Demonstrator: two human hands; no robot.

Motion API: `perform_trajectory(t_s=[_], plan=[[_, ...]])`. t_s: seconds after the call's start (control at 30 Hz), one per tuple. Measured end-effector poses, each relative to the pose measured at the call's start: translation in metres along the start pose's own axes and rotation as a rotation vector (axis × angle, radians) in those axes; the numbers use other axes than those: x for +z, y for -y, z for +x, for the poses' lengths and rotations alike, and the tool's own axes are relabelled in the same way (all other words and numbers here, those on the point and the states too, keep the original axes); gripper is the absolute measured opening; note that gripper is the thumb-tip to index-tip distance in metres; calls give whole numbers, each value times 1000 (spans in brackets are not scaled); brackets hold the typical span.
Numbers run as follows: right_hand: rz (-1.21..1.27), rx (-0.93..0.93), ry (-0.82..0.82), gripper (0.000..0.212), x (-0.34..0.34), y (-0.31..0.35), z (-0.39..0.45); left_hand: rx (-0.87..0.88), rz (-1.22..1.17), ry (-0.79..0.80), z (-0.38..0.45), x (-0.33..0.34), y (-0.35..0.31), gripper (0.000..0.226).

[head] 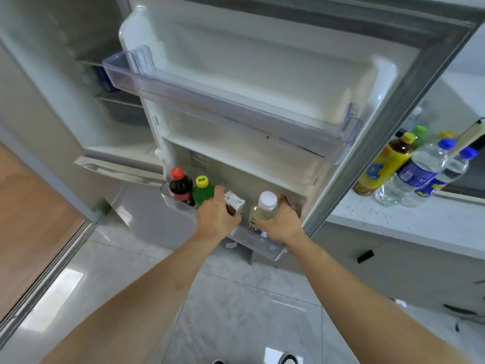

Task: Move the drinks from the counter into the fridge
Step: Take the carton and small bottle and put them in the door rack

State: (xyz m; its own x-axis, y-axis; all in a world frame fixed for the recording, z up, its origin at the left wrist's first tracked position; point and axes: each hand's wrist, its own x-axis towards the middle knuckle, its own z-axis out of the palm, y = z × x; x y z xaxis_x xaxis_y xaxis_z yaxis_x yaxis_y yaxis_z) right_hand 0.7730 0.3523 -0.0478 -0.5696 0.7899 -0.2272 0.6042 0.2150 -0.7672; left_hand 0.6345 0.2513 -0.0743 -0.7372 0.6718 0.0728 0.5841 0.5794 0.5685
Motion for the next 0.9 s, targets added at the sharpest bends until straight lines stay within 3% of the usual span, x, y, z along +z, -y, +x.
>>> perform_trajectory(t_s=[0.07,0.17,0.3,0.57,0.73,0.9], plan=[[8,14,-17,65,1,-1,-2,68,9,25,-1,-3,5,79],[15,32,-33,65,4,-1,-8,92,29,14,0,-9,8,68],[-13,16,-23,62,9,0,-15,51,-17,-8,1,-13,9,72],[-68,-17,-30,73,6,1,-27,43,35,153,-4,-18,11,87],[-80,-144,-137,73,-2,-16,-47,202,-249,-178,-32,-23,8,59],[-57,-285,-326,31,-19,-45,-74,339,-358,-347,-66,-3,-14,36]])
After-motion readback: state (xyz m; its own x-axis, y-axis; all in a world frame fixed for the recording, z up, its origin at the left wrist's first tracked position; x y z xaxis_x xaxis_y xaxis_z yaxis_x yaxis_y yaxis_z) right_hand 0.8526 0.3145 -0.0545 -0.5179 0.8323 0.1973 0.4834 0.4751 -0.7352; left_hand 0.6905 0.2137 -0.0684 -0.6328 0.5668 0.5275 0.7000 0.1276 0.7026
